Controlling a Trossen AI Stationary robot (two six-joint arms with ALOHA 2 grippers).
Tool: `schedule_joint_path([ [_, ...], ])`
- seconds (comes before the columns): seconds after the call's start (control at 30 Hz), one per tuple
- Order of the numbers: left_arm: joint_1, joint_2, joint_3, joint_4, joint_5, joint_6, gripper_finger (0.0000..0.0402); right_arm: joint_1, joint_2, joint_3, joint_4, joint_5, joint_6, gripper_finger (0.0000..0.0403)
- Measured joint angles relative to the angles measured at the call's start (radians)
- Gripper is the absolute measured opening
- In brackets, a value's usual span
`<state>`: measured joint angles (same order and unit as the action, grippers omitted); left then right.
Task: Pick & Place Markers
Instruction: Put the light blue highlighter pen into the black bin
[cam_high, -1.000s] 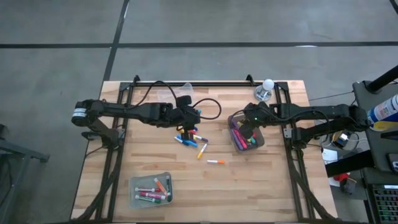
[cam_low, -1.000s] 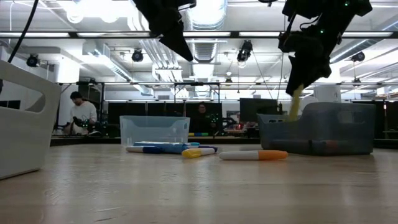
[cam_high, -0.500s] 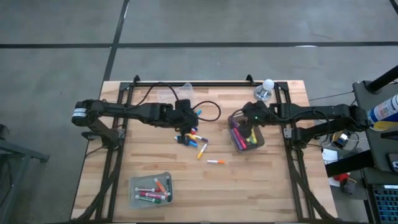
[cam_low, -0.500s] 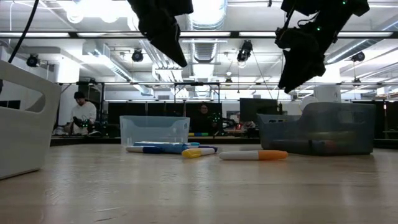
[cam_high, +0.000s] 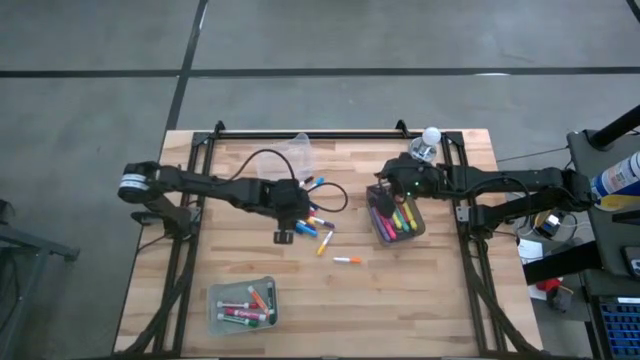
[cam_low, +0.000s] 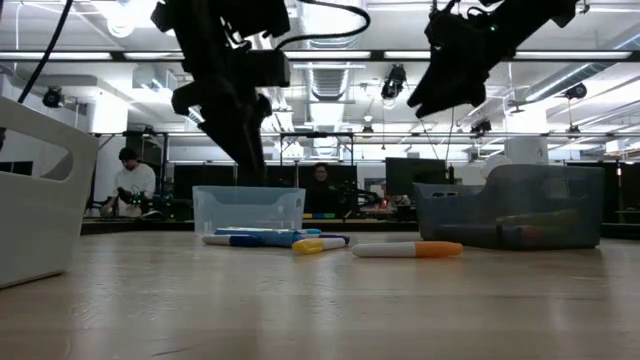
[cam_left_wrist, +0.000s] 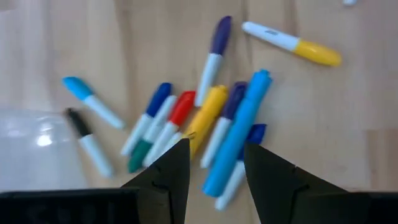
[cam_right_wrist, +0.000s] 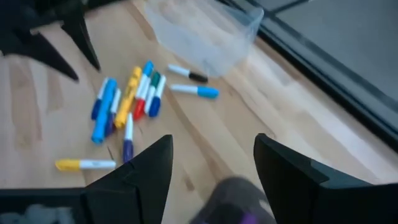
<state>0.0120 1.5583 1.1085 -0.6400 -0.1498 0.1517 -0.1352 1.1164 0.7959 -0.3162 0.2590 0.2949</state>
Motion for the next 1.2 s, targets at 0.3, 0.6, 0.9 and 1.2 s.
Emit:
schedule_joint_path([
  [0.3,0.005,0.087,-0.02,0.024,0.087,0.005,0.0144,0.0,0.0,-0.003,0.025,-0.001,-0.01,0.0217],
  [0.6,0.009,0.189,-0.001,0.031,0.055,0.033,0.0144,0.0,0.0,-0.006,0.031,-0.001,-0.009,0.0215],
  [0.9,0.01,0.228,0.007,0.039,0.056,0.058,0.0128,0.0,0.0,-0.014,0.044,0.0,-0.011,0.0214],
  [1.2,0.013,0.234,0.015,0.052,0.079,0.06,0.0065,0.0,0.0,-0.016,0.045,0.0,-0.011,0.0215],
])
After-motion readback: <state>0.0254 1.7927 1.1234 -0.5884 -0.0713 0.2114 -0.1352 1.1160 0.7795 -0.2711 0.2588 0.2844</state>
